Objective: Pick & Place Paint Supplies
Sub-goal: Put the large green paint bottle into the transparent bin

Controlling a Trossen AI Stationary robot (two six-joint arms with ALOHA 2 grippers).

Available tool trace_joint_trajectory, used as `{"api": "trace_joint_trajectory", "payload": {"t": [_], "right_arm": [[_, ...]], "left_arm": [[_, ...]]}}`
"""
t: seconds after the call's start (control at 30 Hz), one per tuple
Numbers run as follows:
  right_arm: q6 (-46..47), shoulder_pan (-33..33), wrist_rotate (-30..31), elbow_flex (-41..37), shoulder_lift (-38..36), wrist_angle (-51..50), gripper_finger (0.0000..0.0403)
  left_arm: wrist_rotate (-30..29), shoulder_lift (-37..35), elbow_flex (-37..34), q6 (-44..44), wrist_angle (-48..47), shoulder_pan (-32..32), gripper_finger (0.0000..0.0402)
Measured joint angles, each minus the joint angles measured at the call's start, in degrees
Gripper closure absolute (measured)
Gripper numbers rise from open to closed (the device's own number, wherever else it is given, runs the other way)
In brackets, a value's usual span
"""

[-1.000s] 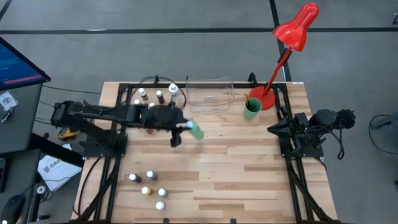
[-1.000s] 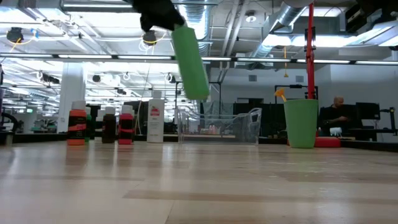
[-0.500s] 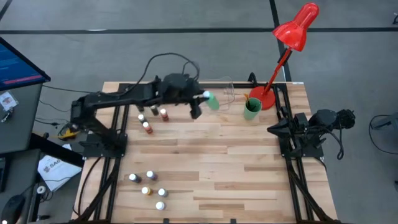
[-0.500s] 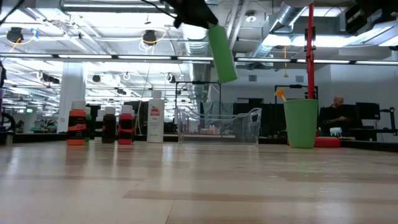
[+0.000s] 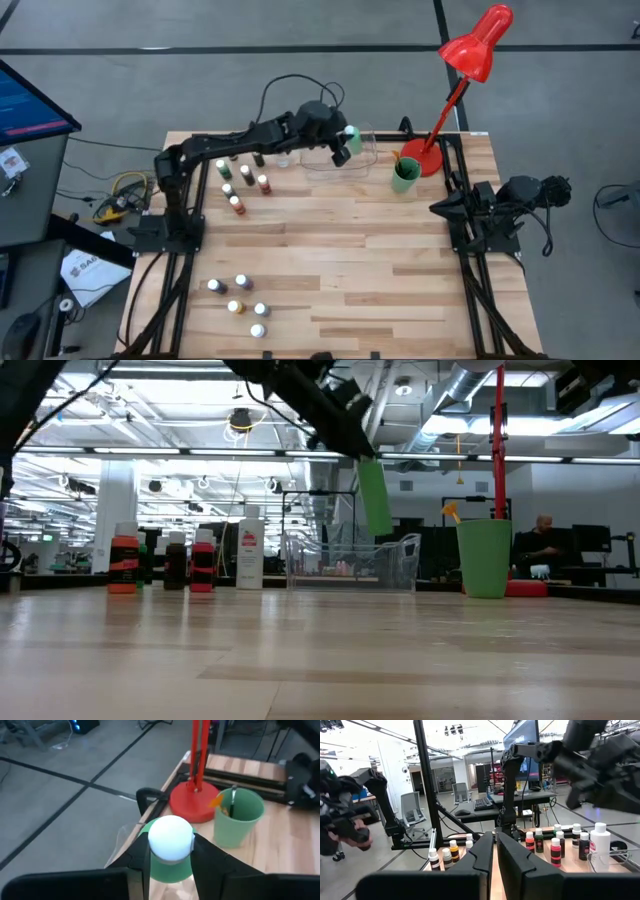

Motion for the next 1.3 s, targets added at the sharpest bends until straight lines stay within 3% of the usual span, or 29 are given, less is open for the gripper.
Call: {"api": "trace_joint_trajectory", "payload": {"t": [0.53, 0.8, 1.3], "right_arm": [[0.00, 0.00, 0.00, 0.00, 0.00, 0.00, 0.0381], [0.00, 0.00, 0.00, 0.00, 0.00, 0.00, 0.0381], [-0.02, 0.00, 0.00, -0.04, 0.00, -0.04, 0.0381]], "left_arm": [[3.35, 9.35, 0.41, 2.51, 8.23, 5.78, 0.0316], [7.58, 10.48, 0.46, 2.56, 9.04, 7.80, 0.0316], [7.83, 12.31, 0.41, 5.05, 10.73, 7.58, 0.0315]]}}
